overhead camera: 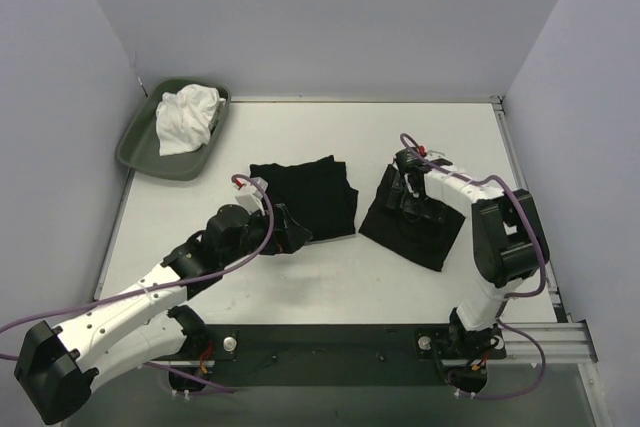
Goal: Fold and stack the t-shirts
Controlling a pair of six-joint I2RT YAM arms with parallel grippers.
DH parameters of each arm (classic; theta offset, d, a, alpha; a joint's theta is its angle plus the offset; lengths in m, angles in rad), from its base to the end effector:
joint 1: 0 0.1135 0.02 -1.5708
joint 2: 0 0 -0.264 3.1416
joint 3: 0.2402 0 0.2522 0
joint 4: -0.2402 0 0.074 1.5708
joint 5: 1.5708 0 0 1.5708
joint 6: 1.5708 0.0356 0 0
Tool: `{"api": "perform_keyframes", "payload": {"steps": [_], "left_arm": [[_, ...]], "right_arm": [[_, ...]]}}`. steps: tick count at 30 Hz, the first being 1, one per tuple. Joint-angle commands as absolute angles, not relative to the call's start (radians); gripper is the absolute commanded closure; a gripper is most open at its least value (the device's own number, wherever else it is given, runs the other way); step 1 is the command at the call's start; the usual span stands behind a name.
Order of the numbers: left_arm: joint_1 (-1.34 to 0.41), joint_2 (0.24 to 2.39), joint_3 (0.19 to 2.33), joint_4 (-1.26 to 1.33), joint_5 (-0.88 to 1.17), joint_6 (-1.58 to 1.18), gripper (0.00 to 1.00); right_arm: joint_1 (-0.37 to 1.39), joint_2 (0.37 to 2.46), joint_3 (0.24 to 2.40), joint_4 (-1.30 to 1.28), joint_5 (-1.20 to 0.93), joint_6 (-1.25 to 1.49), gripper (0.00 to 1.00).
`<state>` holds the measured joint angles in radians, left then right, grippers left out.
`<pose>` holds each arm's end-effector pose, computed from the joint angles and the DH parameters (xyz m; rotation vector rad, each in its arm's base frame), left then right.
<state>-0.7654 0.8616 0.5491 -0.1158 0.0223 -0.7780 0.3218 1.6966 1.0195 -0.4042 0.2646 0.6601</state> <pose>0.1432 -0.1387 0.2501 0.0019 2.1471 -0.9795 0.3185 0.0964 0.1731 0.5207 2.5374 0.0010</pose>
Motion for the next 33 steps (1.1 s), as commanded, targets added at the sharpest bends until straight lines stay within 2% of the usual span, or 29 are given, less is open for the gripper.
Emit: {"api": "perform_keyframes", "payload": {"steps": [1, 13, 18, 22, 26, 33], "left_arm": [[-0.764, 0.885, 0.611, -0.112, 0.008, -0.749, 0.03], [-0.750, 0.930, 0.624, -0.106, 0.020, -0.742, 0.02], [-0.746, 0.919, 0.623, -0.118, 0.031, -0.738, 0.03], [-0.741, 0.931, 0.656, -0.169, 0.023, -0.710, 0.02], [-0.736, 0.959, 0.696, -0.222, 0.008, -0.689, 0.02], [-0.638, 1.051, 0.689, -0.199, -0.008, -0.707, 0.03]], "right_arm": [[0.321, 1.799, 1.098, -0.400, 0.210, 0.503, 0.00], [0.416, 1.976, 1.290, -0.468, 0.042, 0.187, 0.02], [0.433, 1.980, 1.368, -0.548, 0.158, 0.132, 0.02], [0.455, 1.855, 1.367, -0.554, 0.370, 0.156, 0.01], [0.518, 1.718, 1.368, -0.568, 0.474, 0.187, 0.01], [0.701, 1.554, 1.384, -0.552, 0.378, 0.322, 0.00]]}}
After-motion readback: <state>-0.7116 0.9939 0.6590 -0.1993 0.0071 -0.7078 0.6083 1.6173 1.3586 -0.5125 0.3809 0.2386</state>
